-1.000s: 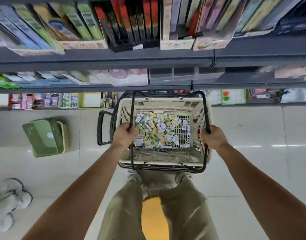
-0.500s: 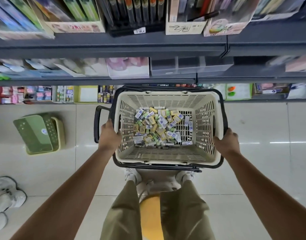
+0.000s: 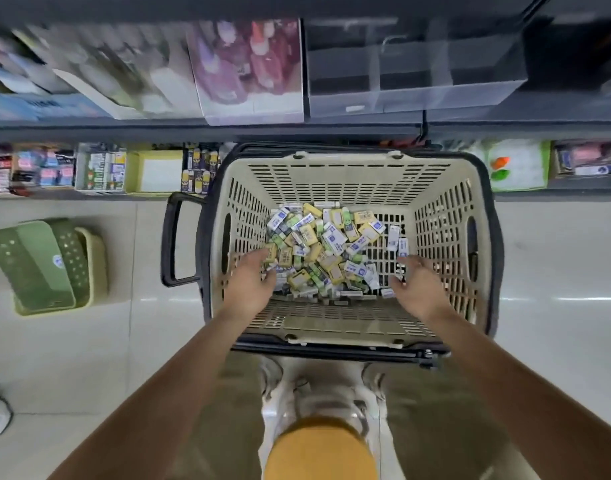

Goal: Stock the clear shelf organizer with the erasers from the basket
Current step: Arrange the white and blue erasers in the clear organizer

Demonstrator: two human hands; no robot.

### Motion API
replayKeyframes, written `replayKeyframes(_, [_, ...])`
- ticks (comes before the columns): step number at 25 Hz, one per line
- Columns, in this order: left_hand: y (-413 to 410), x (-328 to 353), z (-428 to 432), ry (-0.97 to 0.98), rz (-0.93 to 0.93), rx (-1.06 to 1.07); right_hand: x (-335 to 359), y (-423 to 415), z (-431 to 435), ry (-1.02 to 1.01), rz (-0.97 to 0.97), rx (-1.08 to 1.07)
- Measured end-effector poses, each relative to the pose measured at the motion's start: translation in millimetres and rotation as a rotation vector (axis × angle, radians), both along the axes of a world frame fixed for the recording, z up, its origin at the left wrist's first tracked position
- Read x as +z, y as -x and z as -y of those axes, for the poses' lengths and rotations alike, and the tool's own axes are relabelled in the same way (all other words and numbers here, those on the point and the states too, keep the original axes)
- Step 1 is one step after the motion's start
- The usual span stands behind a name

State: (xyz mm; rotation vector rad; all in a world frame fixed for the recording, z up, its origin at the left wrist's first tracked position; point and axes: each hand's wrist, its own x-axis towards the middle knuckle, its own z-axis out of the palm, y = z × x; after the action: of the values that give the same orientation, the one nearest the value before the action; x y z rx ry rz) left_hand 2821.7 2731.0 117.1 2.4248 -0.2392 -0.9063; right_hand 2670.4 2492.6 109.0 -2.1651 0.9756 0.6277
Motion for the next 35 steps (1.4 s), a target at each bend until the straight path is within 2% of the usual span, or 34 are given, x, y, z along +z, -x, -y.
replayKeyframes(3, [-3.1,-41.3,11.2,0.104,-0.047,-0.083,-36.3,-17.6,2.5,-0.027,0.099,0.134])
replayKeyframes(6, [-14.7,-67.9,16.1,0.114,-0.039,-0.189,-56.2,-33.6,11.1,0.015,0.167,0.282])
replayKeyframes(12, [-19.1,-86.7,7.6,0.02,0.212,-0.501,-72.4,-45.3,9.5,0.119,0.142,0.508])
replayKeyframes(15, [-20.8,-86.7,6.2,-0.064,0.257,-0.663,-65.0,-47.0,3.8,0.102,0.152,0.55])
replayKeyframes(18, [-20.4,-76.3,8.6,-0.066,0.228,-0.597,-50.6,-42.6,1.4,0.095,0.167,0.516])
replayKeyframes(24, [-26.9,-66.6,18.7,0.107,0.244,-0.378,-50.4,-37.8,20.6,0.228,0.165,0.47])
replayKeyframes(28, [-21.5,-71.3,12.7,0.051,0.24,-0.42,-50.6,-37.4,26.3,0.213,0.232,0.435])
replayKeyframes(30, [-22.5,-72.9,10.2,0.058,0.244,-0.393,-53.8,-45.4,26.0,0.191,0.205,0.491])
replayKeyframes(33, [-28.3,-73.6,9.1,0.05,0.221,-0.297,-70.2,-74.8,22.0,0.267,0.139,0.663])
replayKeyframes(35, [-35.2,-69.2,8.4,-0.027,0.219,-0.347,-90.9,-96.5,14.0,0.286,0.129,0.746])
